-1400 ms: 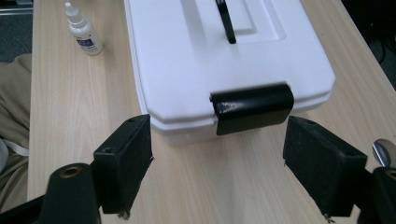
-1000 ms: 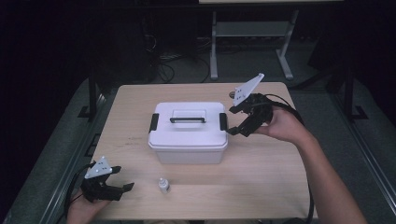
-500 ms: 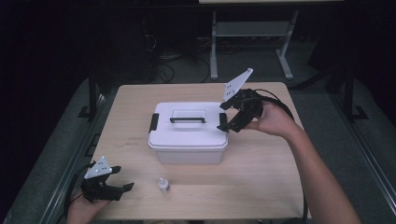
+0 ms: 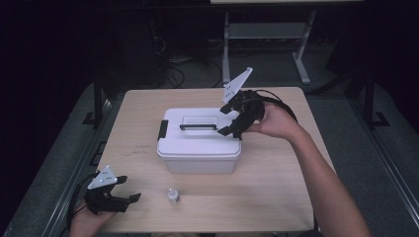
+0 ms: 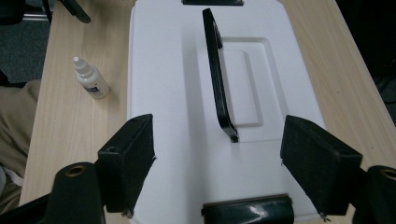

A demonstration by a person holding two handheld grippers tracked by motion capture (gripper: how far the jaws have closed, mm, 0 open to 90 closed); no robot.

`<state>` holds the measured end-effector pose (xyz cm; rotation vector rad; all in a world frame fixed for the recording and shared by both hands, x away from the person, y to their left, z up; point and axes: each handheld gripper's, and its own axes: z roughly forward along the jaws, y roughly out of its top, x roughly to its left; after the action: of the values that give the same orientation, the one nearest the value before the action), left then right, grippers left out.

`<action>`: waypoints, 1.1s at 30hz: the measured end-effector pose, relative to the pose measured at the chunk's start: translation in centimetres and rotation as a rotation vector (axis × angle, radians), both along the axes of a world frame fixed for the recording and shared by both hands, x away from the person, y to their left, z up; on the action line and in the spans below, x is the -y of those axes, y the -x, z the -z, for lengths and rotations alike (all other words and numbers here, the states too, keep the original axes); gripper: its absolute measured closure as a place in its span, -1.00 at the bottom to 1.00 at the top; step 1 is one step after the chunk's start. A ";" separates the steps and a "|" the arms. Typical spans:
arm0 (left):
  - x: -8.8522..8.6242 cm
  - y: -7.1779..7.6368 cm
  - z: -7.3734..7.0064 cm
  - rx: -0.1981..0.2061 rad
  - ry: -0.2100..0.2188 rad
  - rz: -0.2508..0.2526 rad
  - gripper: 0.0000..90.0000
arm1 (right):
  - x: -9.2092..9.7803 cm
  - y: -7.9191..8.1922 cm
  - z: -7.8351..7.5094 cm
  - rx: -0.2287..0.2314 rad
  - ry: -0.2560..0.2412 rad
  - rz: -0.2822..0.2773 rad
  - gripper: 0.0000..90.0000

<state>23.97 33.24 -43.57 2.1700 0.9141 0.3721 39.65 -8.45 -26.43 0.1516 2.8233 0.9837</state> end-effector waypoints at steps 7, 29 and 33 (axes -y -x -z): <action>-0.1 0.0 0.0 0.000 -0.002 0.001 -0.62 | -1.0 -0.5 0.3 -0.011 0.005 -0.014 -0.43; -0.1 -0.1 0.1 -0.007 -0.004 0.006 -0.62 | -4.0 -2.0 1.5 -0.038 0.020 -0.054 -0.20; -0.1 -0.1 0.1 -0.006 -0.006 0.006 -0.62 | -4.5 -2.1 1.7 -0.046 0.022 -0.056 -0.11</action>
<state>24.04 33.35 -43.65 2.1797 0.9112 0.3657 41.78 -4.00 -28.13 0.0948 2.8934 0.9728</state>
